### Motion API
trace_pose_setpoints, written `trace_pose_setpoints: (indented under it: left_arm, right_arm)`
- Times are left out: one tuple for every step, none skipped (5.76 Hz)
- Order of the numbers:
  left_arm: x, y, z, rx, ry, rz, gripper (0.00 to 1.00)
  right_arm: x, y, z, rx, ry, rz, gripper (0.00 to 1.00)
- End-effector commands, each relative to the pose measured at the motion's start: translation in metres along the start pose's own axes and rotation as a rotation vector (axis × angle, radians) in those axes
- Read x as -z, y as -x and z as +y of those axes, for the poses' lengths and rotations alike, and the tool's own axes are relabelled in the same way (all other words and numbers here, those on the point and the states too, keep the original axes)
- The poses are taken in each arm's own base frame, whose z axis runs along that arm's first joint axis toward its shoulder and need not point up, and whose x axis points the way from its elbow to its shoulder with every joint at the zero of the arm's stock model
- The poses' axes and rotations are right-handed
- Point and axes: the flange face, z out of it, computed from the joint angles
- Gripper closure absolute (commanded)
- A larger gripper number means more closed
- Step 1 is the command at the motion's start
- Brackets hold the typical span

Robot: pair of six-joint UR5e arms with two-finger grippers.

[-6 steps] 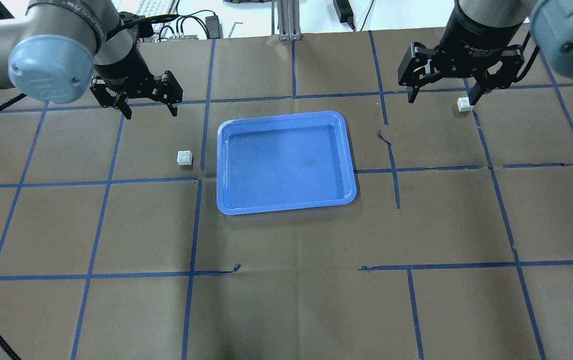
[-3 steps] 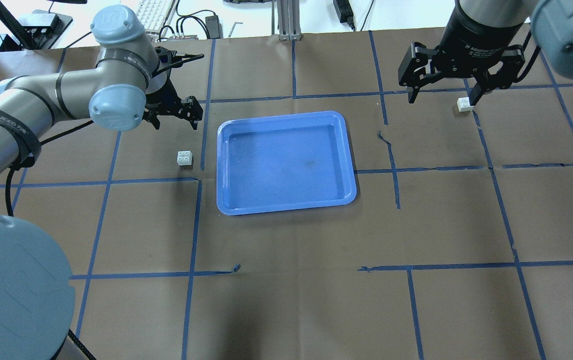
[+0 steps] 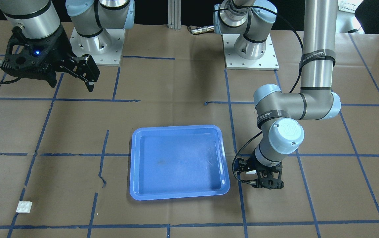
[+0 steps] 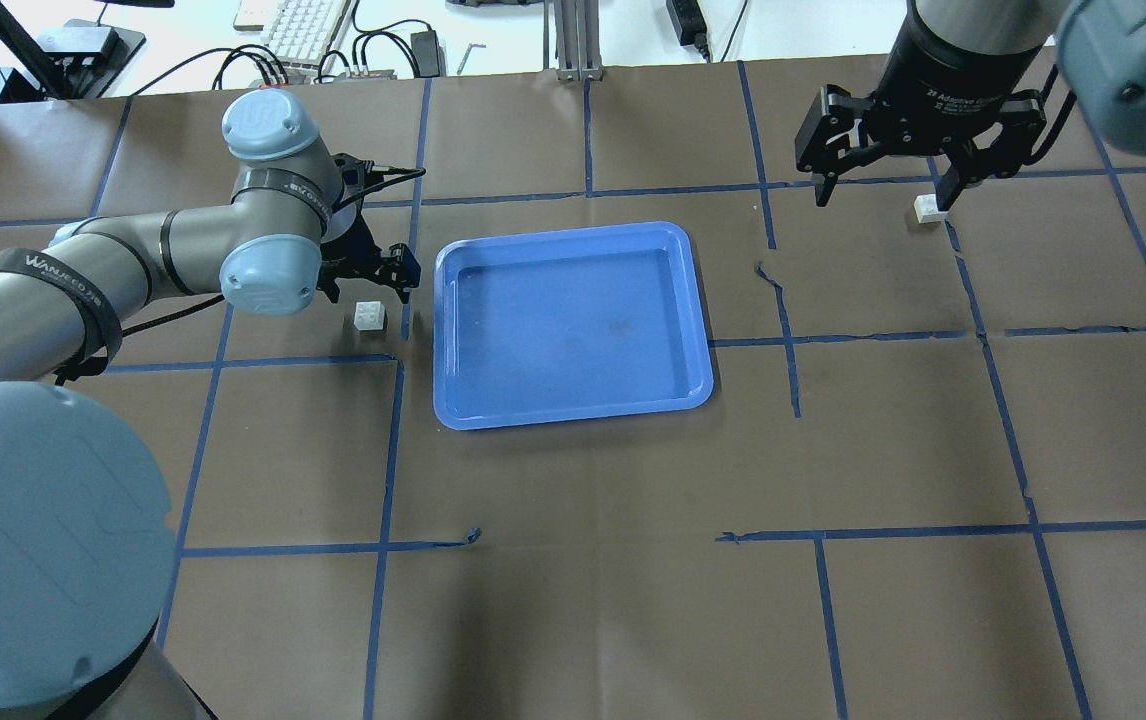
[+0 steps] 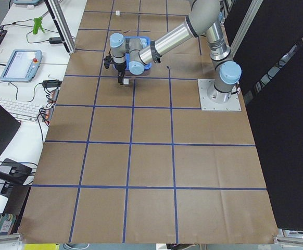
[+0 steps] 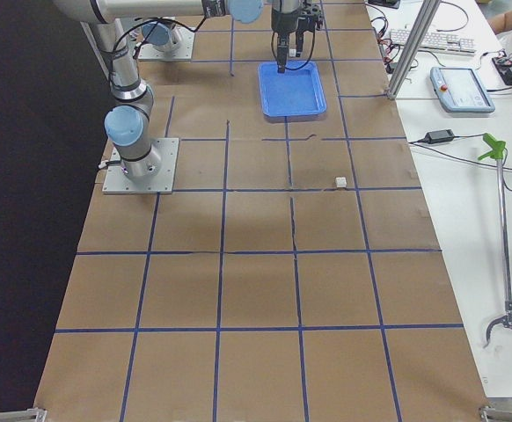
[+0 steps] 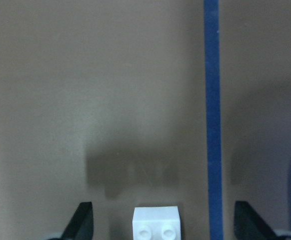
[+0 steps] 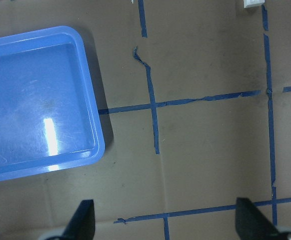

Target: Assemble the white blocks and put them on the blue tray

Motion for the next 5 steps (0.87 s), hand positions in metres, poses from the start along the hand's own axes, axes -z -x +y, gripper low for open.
trace_pose_setpoints:
  left_arm:
    - [0.005, -0.001, 0.004, -0.001, 0.000, -0.001, 0.32]
    - [0.000, 0.000, 0.007, 0.003, 0.012, -0.001, 0.45]
    - [-0.005, -0.001, 0.011, 0.000, 0.023, 0.002, 0.70]
    - [-0.004, -0.001, 0.011, -0.003, 0.022, 0.002, 0.81]
    - [0.010, 0.001, 0.006, -0.005, -0.002, -0.004, 0.94]
  right_arm:
    - [-0.001, -0.003, -0.002, 0.033, 0.002, 0.002, 0.00]
    - [-0.001, -0.004, -0.005, 0.155, -0.011, 0.003, 0.00]
    - [-0.006, -0.013, -0.012, 0.279, -0.003, 0.002, 0.00]
    - [-0.017, -0.031, -0.024, 0.437, 0.017, -0.006, 0.00]
    - [-0.024, -0.058, -0.037, 0.627, 0.028, -0.014, 0.00]
